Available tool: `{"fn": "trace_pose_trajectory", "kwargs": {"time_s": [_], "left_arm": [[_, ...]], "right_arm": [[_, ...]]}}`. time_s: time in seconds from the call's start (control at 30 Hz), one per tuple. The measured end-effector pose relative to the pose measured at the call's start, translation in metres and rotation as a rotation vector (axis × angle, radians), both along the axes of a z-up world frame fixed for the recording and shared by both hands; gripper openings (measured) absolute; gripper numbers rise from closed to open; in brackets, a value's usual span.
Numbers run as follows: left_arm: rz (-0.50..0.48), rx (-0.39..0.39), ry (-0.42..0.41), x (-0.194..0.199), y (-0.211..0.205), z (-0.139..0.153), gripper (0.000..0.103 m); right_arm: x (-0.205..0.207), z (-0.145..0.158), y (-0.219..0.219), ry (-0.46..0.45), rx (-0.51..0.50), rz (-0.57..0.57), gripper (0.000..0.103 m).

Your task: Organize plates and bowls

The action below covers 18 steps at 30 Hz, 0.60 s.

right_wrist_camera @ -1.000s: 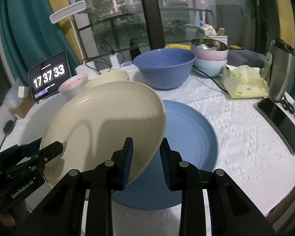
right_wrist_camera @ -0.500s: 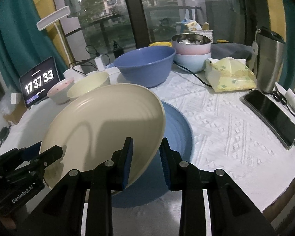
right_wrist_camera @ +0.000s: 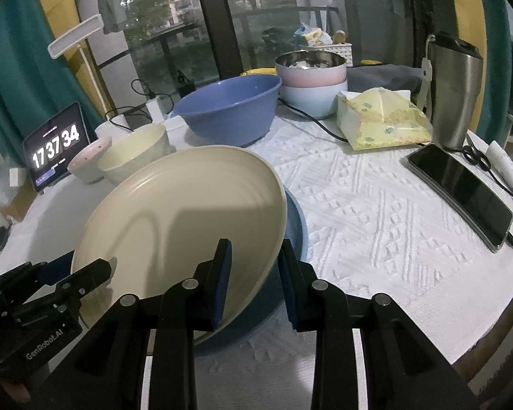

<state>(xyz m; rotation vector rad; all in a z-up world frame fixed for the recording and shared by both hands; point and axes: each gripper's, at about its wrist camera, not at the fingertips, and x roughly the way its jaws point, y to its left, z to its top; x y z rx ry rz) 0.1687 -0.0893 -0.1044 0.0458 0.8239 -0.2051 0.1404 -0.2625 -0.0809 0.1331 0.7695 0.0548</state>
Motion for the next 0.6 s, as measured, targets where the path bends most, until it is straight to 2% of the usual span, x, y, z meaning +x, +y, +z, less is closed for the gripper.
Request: {"fn": "trace_pose_trajectory", "kwargs": {"time_s": [0.43, 0.53, 0.6], "left_arm": [[-0.009, 0.018, 0.005, 0.0028, -0.0052, -0.0026, 0.042], [-0.016, 0.026, -0.01, 0.0002, -0.0062, -0.0008, 0.042], [-0.02, 0.025, -0.011, -0.0004, -0.0065, -0.0002, 0.042]], "right_arm": [[0.0006, -0.0013, -0.0078, 0.002, 0.005, -0.019, 0.031], [0.0004, 0.0013, -0.0092, 0.0, 0.007, -0.031, 0.04], [0.0, 0.0029, -0.0102, -0.004, 0.006, -0.035, 0.04]]}}
